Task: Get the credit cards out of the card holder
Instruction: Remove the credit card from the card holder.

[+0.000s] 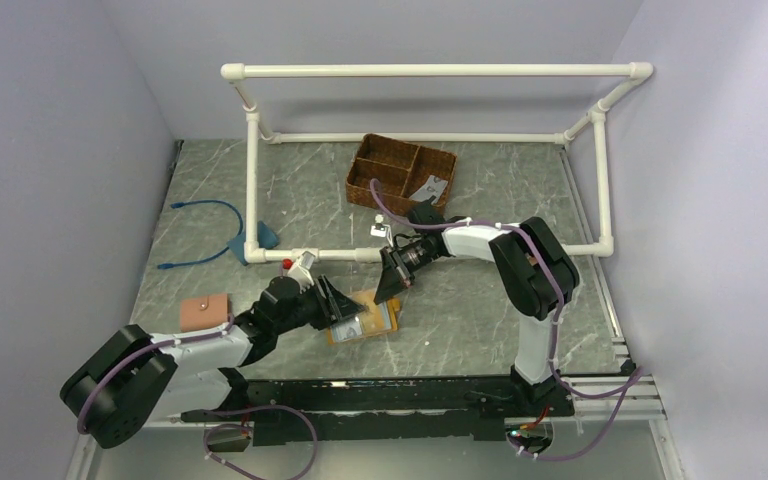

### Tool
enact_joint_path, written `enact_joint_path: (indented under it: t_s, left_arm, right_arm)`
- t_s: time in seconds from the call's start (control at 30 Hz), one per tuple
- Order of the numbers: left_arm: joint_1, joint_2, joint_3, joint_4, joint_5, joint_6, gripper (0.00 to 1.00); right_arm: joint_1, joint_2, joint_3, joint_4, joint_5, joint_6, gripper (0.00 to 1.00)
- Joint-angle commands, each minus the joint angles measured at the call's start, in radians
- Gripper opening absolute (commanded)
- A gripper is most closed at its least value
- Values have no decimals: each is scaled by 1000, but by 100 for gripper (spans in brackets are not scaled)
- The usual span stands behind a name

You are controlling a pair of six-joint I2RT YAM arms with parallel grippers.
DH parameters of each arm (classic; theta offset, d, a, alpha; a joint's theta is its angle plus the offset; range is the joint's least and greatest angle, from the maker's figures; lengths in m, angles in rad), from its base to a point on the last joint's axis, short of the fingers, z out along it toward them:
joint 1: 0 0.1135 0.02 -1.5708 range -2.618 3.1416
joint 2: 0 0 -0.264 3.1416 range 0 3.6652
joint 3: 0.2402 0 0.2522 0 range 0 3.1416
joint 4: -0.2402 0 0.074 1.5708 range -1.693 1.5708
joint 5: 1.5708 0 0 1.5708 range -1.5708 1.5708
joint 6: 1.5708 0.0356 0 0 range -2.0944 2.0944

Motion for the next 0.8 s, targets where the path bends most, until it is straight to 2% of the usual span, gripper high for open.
enact_joint_path:
  t_s: [0.0, 0.37, 0.57, 0.77]
  left_arm:
    - [4, -1, -3, 64, 18, 7, 50]
    - [4, -117, -44, 93, 16, 70, 49]
    - [5, -223, -33, -9, 12, 103, 51]
    - [4, -240, -11, -38, 33, 103, 53]
  right_arm:
    - [-8, -40, 9, 17, -106, -36, 0]
    - [-19, -65, -10, 71, -204, 4, 0]
    - [-22, -85, -24, 116, -251, 33, 0]
    - [-22, -92, -34, 154, -277, 95, 0]
